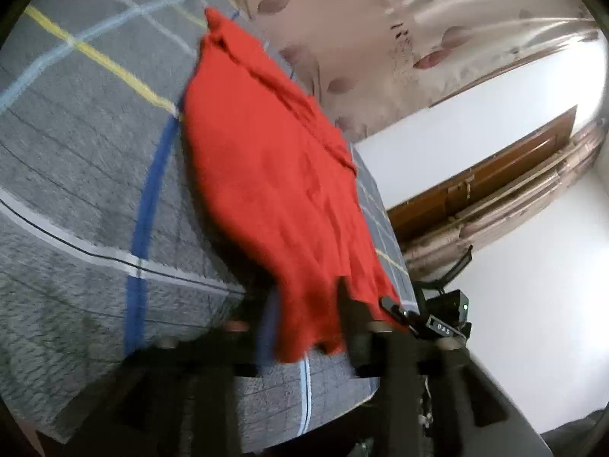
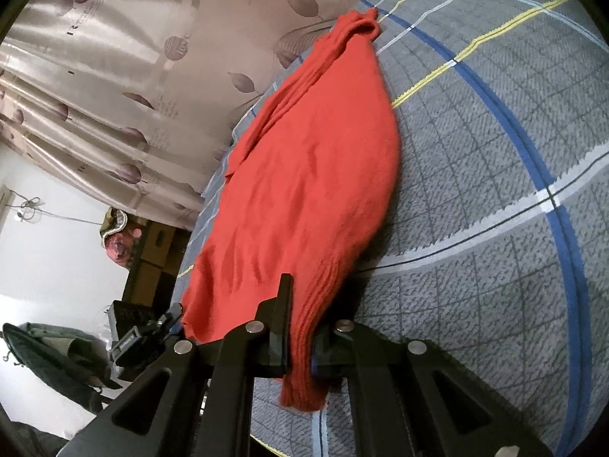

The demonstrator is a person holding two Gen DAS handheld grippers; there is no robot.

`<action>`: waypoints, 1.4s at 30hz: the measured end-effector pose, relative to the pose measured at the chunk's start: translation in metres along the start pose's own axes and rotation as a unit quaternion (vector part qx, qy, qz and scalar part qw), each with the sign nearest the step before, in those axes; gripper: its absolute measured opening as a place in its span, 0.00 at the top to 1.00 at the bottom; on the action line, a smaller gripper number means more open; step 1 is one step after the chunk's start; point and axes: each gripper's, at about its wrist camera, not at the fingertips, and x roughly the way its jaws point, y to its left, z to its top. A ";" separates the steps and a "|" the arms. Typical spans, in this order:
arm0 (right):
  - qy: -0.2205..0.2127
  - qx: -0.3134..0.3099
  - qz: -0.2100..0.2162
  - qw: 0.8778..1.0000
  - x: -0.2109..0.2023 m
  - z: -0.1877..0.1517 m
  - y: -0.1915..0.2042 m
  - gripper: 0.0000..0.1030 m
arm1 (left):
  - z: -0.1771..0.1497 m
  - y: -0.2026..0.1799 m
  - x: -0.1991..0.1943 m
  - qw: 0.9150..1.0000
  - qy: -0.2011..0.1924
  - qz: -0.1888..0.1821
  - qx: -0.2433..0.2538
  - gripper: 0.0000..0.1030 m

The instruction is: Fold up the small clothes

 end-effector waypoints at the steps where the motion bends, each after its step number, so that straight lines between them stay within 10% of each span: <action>1: -0.002 0.005 0.007 1.000 -0.001 0.000 -0.002 0.96 | 0.002 -0.002 0.001 1.000 0.003 0.002 0.002 0.62; 10: 0.012 0.004 -0.002 1.000 -0.001 -0.001 0.000 0.96 | 0.010 -0.010 0.006 1.000 -0.020 -0.019 -0.011 0.44; 12: 0.018 -0.002 -0.002 1.000 0.000 -0.001 0.000 0.96 | 0.008 -0.011 0.003 0.999 -0.032 -0.010 0.000 0.49; 15: 0.025 -0.024 -0.013 0.999 0.002 -0.001 0.005 0.98 | 0.006 -0.010 0.005 0.999 -0.022 0.028 0.025 0.96; 25: 0.037 0.036 0.062 0.997 0.003 -0.002 0.001 0.95 | 0.010 -0.014 -0.035 0.996 -0.086 0.007 0.032 0.96; 31: 0.043 0.033 0.060 0.997 0.005 -0.003 0.000 0.95 | 0.013 -0.002 -0.034 0.998 -0.046 0.025 0.031 0.96; 42: 0.054 0.035 0.059 0.996 0.008 0.000 -0.001 0.95 | 0.010 0.006 -0.033 0.998 -0.027 0.054 0.006 0.34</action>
